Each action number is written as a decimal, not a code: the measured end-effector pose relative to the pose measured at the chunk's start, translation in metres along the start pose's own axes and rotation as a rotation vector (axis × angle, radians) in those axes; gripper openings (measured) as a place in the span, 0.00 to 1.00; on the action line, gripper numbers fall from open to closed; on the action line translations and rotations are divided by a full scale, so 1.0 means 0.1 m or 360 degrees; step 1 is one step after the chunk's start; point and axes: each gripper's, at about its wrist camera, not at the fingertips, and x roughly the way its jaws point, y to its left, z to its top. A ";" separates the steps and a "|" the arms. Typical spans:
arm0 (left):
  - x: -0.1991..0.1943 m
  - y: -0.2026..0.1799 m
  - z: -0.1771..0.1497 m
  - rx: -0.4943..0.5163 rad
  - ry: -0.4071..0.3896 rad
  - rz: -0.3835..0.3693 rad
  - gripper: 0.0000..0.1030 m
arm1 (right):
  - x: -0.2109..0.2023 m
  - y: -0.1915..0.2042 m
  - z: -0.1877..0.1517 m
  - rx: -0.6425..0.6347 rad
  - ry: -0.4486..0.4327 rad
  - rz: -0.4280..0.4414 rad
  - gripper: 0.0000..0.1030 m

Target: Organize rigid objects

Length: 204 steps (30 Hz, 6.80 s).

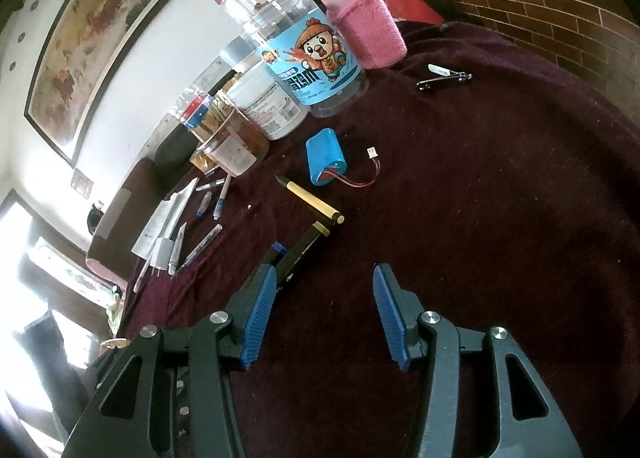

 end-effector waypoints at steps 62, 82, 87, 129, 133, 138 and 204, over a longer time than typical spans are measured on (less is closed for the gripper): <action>-0.99 0.34 -1.65 -0.0435 -0.0017 0.0077 0.58 | 0.41 1.23 -1.09 -0.0987 0.0219 -0.0508 0.34; -0.81 0.38 -1.63 -0.0480 0.0058 0.0027 0.72 | 0.38 1.11 -1.00 -0.0894 0.0193 -0.0465 0.13; -0.79 0.39 -1.63 -0.0481 0.0063 0.0024 0.75 | 0.37 1.09 -0.99 -0.0882 0.0191 -0.0466 0.12; 0.01 -0.16 -0.33 -0.0130 0.0055 -0.0078 0.86 | 0.11 0.38 -0.51 -0.0215 0.0275 0.0049 0.12; 0.00 -0.07 -0.33 -0.0207 0.0007 -0.0226 0.15 | 0.10 0.40 -0.50 -0.0225 0.0269 0.0067 0.12; -0.14 0.07 -0.40 -0.0297 -0.0028 -0.0290 0.11 | 0.13 0.43 -0.52 -0.0236 0.0285 0.0104 0.12; -2.69 2.37 -3.01 -0.1235 -0.0851 0.0763 0.88 | 0.16 3.33 -2.72 -0.1041 0.0560 0.0370 0.26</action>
